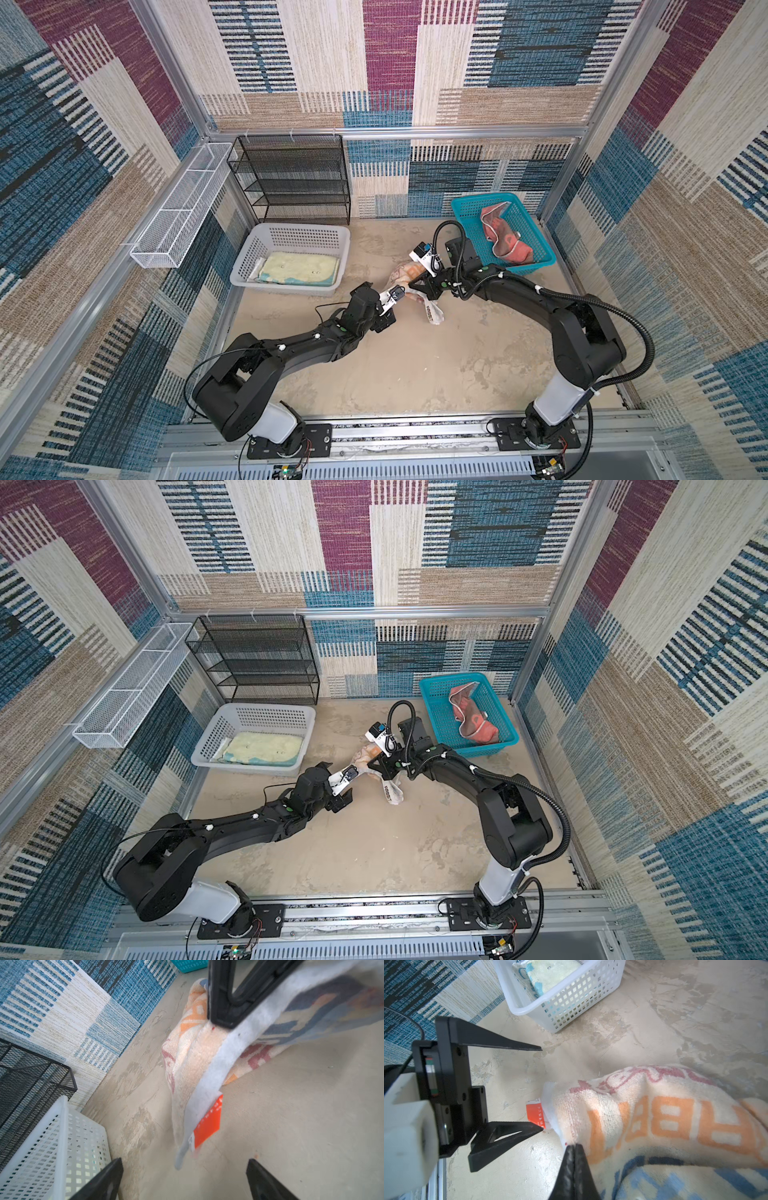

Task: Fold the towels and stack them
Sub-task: 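Pull the towel edge toward the left gripper and grasp its corner with the left gripper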

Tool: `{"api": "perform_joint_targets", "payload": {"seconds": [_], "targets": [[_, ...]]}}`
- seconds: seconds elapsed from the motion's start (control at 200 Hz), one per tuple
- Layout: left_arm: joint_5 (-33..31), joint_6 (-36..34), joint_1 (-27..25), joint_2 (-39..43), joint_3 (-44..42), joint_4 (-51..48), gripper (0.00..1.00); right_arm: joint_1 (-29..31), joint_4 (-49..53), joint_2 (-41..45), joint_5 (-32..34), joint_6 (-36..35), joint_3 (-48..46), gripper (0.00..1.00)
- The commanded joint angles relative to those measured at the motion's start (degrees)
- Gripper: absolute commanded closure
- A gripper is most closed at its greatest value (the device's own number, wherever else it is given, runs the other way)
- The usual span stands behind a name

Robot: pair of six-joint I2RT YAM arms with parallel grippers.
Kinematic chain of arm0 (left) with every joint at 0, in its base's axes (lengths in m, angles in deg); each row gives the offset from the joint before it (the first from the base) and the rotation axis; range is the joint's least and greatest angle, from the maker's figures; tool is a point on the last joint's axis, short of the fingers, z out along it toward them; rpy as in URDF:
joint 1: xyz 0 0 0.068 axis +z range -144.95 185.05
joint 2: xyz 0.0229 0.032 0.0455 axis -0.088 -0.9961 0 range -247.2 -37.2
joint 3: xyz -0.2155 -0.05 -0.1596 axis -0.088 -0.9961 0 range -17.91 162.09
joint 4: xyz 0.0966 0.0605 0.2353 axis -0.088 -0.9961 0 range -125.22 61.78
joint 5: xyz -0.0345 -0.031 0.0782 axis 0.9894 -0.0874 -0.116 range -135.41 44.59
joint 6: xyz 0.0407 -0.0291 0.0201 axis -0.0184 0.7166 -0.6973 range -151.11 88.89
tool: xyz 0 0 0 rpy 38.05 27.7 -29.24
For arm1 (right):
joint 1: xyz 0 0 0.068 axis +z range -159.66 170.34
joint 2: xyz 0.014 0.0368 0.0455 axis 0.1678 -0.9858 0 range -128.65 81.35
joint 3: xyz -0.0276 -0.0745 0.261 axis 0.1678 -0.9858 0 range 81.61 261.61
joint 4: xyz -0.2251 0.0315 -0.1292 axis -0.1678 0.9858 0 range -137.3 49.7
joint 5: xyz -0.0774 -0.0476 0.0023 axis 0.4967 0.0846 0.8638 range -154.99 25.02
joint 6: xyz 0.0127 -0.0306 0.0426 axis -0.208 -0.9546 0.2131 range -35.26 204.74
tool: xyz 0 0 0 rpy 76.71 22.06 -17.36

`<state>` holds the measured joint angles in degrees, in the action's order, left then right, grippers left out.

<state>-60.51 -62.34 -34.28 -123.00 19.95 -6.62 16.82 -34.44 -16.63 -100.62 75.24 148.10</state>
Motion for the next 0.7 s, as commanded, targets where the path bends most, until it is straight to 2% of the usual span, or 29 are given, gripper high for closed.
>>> {"api": "perform_joint_targets", "payload": {"seconds": [0.0,0.135,0.285,0.481,0.561,0.596,0.681,0.696], "targets": [[0.57,-2.33,0.63,-0.63,0.87,5.66,0.05,-0.02,-0.01,0.97,-1.25,-0.17,-0.60,1.00],[2.19,-3.29,1.62,-1.72,1.59,6.46,0.13,-0.02,-0.12,2.20,-1.40,-0.39,-1.71,1.00],[3.95,-3.93,2.07,-3.19,2.02,6.51,0.27,-0.10,-0.16,3.09,-1.57,-0.33,-2.07,1.00],[7.24,-0.19,2.07,-3.82,4.01,2.97,0.43,-0.29,-0.42,3.12,-1.96,-0.01,-1.56,1.00],[7.51,0.54,2.07,-3.63,3.95,3.31,0.57,-0.34,-0.22,2.60,-1.97,0.08,-1.21,1.00],[7.59,0.76,2.07,-3.46,4.18,2.77,0.66,-0.36,-0.12,2.44,-1.94,0.21,-1.03,1.00],[7.48,2.17,2.05,-3.08,5.50,0.27,1.00,-0.38,-0.41,2.00,-1.74,0.55,-0.97,1.00],[7.40,2.34,2.06,-3.02,5.83,-0.51,1.00,-0.31,-0.53,1.95,-1.60,0.75,-1.02,1.00]]}}
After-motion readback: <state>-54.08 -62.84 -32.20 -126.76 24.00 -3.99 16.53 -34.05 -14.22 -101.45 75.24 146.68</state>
